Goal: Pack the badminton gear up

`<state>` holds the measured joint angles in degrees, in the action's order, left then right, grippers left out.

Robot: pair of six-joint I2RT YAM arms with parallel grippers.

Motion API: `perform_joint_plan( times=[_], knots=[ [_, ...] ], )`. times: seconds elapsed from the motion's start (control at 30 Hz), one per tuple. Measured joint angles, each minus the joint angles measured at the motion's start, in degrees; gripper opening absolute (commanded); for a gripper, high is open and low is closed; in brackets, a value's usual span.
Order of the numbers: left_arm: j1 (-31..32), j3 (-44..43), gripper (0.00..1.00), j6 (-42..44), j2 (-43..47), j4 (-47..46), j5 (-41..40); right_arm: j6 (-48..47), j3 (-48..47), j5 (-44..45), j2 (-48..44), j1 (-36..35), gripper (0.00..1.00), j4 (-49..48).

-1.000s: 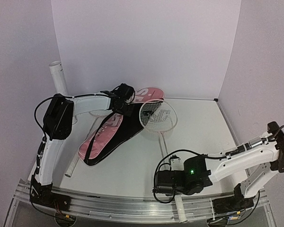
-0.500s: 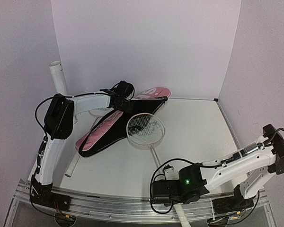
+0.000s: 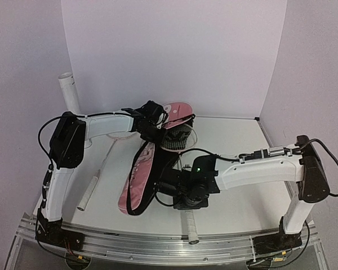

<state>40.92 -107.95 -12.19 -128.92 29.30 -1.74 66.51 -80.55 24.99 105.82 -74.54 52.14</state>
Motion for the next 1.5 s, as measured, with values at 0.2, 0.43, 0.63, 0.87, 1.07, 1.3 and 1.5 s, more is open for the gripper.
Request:
perform_joint_plan(
  times=[0.2, 0.43, 0.63, 0.87, 1.07, 1.3, 1.5],
  knots=[
    [0.05, -2.7, 0.0, -2.75, 0.0, 1.1, 11.07, 1.07, -4.72, -1.02, 1.03, 4.93, 0.0, -0.58],
    [0.77, -2.7, 0.0, -5.93, 0.0, 1.79, 21.09, 4.09, -5.37, -0.83, 2.13, 8.93, 0.0, -7.82],
    [1.23, -2.15, 0.0, -7.58, 0.02, 0.88, 24.13, 6.96, -4.34, 0.5, 2.44, 10.51, 0.0, -13.68],
    [0.55, 1.1, 0.0, -8.77, 0.38, -2.33, 25.86, 7.29, -6.38, 1.03, 6.45, 10.55, 0.15, -14.78],
    [-0.74, 3.64, 0.0, -10.49, 0.42, -4.12, 28.72, 8.17, -6.52, 0.4, 11.83, 10.55, 0.15, -17.6],
    [-3.22, 6.34, 0.0, -12.12, 0.42, -6.03, 30.63, 6.54, -13.84, -1.22, 18.91, 10.92, 0.26, -18.3],
    [-4.56, 7.99, 0.0, -12.71, 0.42, -3.65, 34.87, 6.54, -14.5, -1.02, 21.3, 13.72, 0.44, -21.26]
  ],
)
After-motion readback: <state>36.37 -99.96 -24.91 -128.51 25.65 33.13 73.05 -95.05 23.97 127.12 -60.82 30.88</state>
